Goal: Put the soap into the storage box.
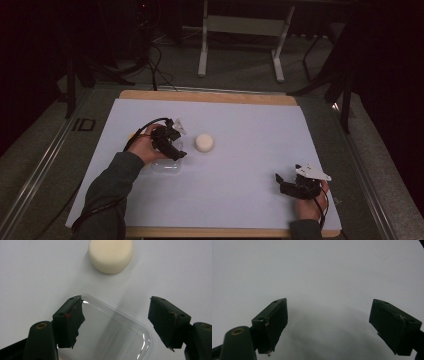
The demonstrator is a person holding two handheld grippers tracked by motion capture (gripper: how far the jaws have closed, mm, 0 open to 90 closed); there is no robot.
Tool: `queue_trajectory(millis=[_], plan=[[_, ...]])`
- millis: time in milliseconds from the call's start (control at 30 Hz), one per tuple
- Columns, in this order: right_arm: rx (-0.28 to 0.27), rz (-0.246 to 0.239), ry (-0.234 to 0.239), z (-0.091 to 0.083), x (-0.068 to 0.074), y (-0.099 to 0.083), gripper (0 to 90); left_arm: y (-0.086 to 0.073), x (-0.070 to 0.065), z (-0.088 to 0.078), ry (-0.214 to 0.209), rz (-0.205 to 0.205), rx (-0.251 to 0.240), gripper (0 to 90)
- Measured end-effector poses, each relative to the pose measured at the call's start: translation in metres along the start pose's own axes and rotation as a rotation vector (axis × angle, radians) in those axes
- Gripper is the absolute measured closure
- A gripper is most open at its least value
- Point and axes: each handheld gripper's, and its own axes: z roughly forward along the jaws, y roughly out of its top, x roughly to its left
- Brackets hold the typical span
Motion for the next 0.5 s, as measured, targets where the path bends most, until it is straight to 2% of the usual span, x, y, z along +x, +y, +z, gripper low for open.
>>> queue_trajectory(millis=[500], plan=[[0.001, 0.000, 0.001, 0.0000, 0.0001, 0.0000, 15.2, 0.0100, 0.0039, 0.0056, -0.004, -0.003, 0.006, 26.0]])
